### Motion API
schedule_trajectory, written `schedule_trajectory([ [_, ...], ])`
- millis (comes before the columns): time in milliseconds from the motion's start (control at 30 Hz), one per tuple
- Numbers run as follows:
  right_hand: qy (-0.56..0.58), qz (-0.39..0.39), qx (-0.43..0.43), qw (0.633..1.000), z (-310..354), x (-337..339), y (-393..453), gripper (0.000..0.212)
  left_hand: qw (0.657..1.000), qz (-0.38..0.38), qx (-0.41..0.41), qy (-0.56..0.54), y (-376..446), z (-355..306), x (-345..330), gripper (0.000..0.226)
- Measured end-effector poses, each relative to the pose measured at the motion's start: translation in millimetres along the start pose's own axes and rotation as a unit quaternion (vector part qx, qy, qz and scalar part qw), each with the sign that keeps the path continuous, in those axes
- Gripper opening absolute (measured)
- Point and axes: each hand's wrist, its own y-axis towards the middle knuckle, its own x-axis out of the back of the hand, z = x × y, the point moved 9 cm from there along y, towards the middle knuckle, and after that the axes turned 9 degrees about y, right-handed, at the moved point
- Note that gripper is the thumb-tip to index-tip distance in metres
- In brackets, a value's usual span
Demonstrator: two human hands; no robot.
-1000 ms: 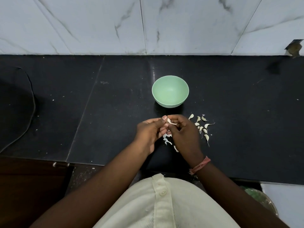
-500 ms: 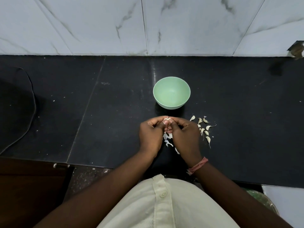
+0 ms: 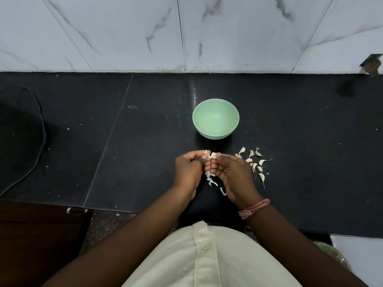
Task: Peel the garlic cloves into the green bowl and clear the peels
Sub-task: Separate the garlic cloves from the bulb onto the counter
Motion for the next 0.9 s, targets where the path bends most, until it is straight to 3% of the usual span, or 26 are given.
schedule_trajectory([
  [167, 0.074, -0.009, -0.019, 0.997, -4.6, 5.2, 1.7, 0.011, 1.0, 0.008, 0.018, -0.012, -1.0, 7.1, 0.3, 0.018],
  [467, 0.072, -0.017, -0.023, 0.997, -5.3, 13.6, 3.8, 0.017, 0.999, 0.036, 0.021, 0.01, -2.5, 10.6, -5.3, 0.018],
  [667, 0.027, -0.012, -0.002, 1.0, -4.1, 10.0, 1.0, 0.01, 0.998, 0.055, -0.003, -0.014, -3.4, 5.9, -7.7, 0.014],
  [900, -0.181, 0.003, 0.113, 0.977, 15.2, 7.2, -1.1, 0.013, 0.999, 0.043, -0.013, -0.03, 1.0, 0.8, -6.3, 0.01],
])
